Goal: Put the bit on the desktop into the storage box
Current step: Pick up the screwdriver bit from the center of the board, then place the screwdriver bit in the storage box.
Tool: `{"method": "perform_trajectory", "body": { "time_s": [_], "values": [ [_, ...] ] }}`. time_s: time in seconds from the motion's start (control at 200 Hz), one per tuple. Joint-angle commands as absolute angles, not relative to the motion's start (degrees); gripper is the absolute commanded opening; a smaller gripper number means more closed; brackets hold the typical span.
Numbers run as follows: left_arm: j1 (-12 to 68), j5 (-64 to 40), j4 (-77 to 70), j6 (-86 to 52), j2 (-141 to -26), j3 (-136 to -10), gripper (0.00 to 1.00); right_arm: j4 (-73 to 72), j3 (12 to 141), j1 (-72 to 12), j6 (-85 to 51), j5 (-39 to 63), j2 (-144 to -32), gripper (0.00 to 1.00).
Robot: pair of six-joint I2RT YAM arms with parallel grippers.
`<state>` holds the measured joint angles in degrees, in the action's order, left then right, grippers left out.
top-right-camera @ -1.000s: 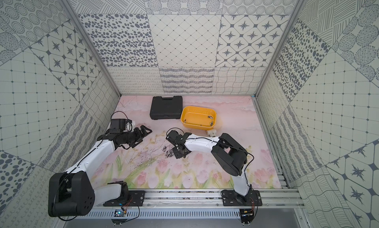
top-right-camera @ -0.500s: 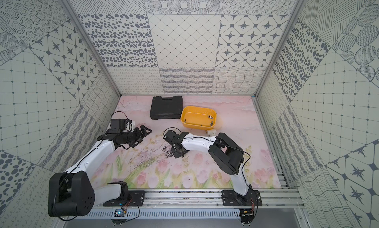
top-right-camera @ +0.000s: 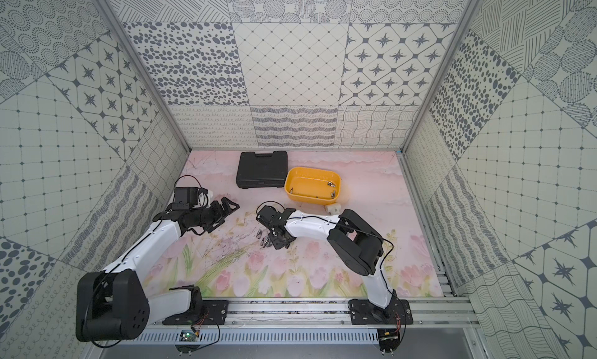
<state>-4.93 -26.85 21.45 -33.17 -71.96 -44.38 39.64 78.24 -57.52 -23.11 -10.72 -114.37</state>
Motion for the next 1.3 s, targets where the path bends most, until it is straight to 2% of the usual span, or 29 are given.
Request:
{"method": "perform_trajectory", "body": {
  "time_s": [0.0,0.64,0.98,1.296],
  "values": [
    [-5.02,-27.72,20.74,-31.94,-72.06,-44.21,0.99,41.7,77.91,-57.3,-23.29,-12.52,-114.51,0.06],
    [-5.1,-27.51,21.04,-31.99,-72.06,-44.53,0.99,41.69,78.48,-54.63,-21.86,-14.32,-107.68,0.05],
    [-5.18,-27.78,20.95,-32.1,-72.14,-44.21,0.99,41.74,83.01,-47.04,-16.68,-14.85,-104.43,0.05],
    [-5.17,-28.17,20.92,-32.11,-72.07,-44.08,0.99,41.42,89.99,-40.38,-12.34,-14.96,-107.29,0.05]
  ]
}}
